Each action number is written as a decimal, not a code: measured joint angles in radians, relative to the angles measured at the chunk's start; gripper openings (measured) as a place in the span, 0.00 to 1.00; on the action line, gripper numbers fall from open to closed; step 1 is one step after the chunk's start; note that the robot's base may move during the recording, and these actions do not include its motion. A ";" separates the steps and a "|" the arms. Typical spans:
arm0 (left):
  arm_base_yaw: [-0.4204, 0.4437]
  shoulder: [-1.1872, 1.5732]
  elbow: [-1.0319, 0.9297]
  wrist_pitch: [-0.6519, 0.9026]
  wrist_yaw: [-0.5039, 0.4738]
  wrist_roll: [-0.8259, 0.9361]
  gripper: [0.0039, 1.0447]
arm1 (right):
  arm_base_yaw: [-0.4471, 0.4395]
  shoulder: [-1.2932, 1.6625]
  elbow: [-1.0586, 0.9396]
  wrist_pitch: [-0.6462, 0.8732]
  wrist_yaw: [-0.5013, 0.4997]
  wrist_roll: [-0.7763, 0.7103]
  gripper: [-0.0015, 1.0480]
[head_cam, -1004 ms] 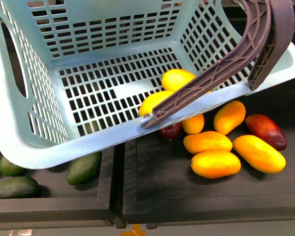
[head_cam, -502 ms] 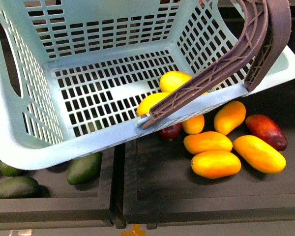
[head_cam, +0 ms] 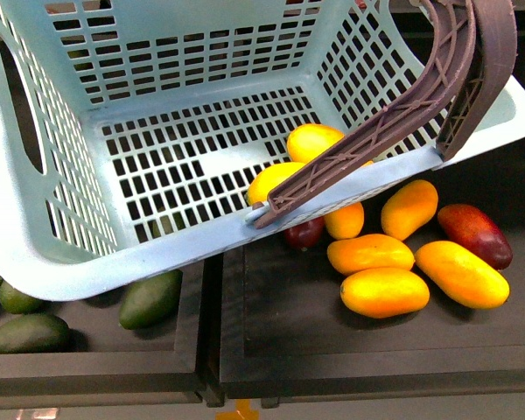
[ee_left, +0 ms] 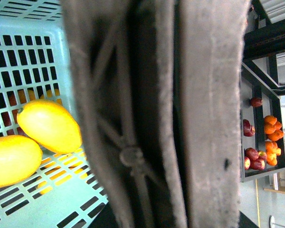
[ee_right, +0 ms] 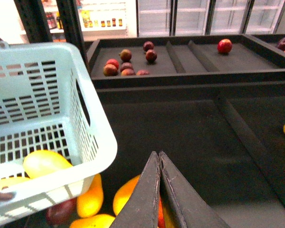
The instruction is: Pick lemon and mango into basket
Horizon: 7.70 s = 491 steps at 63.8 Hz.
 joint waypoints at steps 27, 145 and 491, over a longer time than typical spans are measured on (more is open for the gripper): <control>0.000 0.000 0.000 0.000 0.003 0.000 0.14 | 0.000 -0.283 -0.002 -0.254 -0.001 0.000 0.02; 0.001 0.000 0.000 0.000 0.003 0.000 0.14 | 0.000 -0.774 -0.002 -0.743 -0.002 -0.002 0.57; 0.611 -1.711 -1.324 0.113 -0.083 0.919 0.03 | -0.003 -0.777 -0.002 -0.745 -0.002 -0.002 0.92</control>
